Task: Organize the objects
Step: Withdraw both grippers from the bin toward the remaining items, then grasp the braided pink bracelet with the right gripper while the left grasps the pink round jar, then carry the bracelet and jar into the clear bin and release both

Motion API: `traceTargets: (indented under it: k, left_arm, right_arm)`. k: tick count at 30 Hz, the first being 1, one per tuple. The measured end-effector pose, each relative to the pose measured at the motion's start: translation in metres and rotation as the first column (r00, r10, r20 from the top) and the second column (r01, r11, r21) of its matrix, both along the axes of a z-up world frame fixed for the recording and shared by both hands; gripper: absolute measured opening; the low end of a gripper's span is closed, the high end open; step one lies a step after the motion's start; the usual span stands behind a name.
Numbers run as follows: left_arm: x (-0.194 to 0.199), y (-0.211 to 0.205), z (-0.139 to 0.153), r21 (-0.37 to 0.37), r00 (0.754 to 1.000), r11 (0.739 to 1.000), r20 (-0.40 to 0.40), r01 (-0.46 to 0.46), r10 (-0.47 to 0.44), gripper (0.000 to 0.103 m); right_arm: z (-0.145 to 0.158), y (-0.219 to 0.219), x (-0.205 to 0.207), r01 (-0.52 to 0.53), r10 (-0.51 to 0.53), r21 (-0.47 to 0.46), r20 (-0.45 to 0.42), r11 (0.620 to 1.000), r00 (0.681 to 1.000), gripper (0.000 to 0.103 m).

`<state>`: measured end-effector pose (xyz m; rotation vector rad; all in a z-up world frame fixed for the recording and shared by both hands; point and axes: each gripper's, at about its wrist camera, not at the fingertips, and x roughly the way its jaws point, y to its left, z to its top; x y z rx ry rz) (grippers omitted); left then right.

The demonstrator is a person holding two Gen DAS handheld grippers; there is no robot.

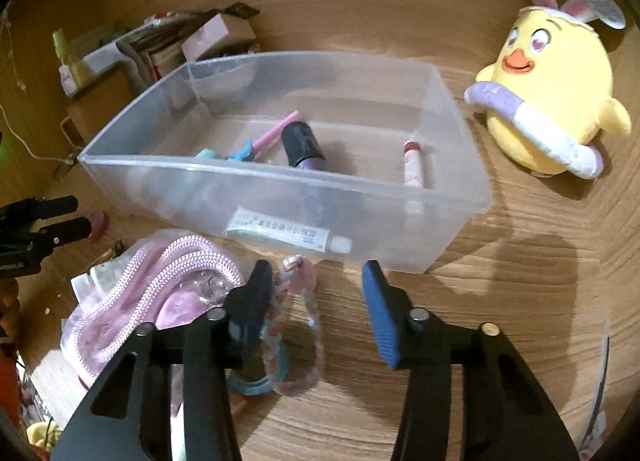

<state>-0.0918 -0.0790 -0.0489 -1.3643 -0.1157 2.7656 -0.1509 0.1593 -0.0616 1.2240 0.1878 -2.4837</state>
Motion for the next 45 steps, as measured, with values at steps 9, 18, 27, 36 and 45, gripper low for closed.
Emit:
traceTargets:
  k: [9, 18, 27, 36, 45]
  left_arm:
    - [-0.001, 0.007, -0.009, -0.038, 0.999, 0.999, 0.022, 0.026, -0.025, 0.042]
    - [0.006, 0.001, 0.004, 0.023, 1.0, 1.0, -0.023, 0.012, -0.011, 0.035]
    - [0.015, 0.017, 0.051, 0.005, 0.986, 1.0, -0.161, 0.03, -0.029, 0.035]
    - [0.005, 0.026, 0.091, 0.028, 0.962, 0.999, -0.271, 0.026, -0.017, 0.035]
    - [-0.024, 0.036, 0.098, 0.028, 0.966, 0.998, -0.257, 0.05, -0.042, 0.035]
  right_arm:
    - [-0.01, -0.012, -0.002, -0.034, 0.034, 0.028, 0.01, 0.999, 0.999, 0.017]
    - [0.01, 0.002, 0.011, -0.011, 0.01, -0.016, -0.043, 1.0, 0.999, 0.017]
    - [0.05, 0.01, 0.026, -0.002, -0.006, -0.054, -0.164, 0.999, 0.986, 0.017]
    - [0.086, 0.014, 0.024, 0.0, -0.023, -0.092, -0.254, 0.996, 0.967, 0.017]
    - [0.101, 0.006, -0.01, -0.011, -0.018, -0.104, -0.276, 0.995, 0.961, 0.017]
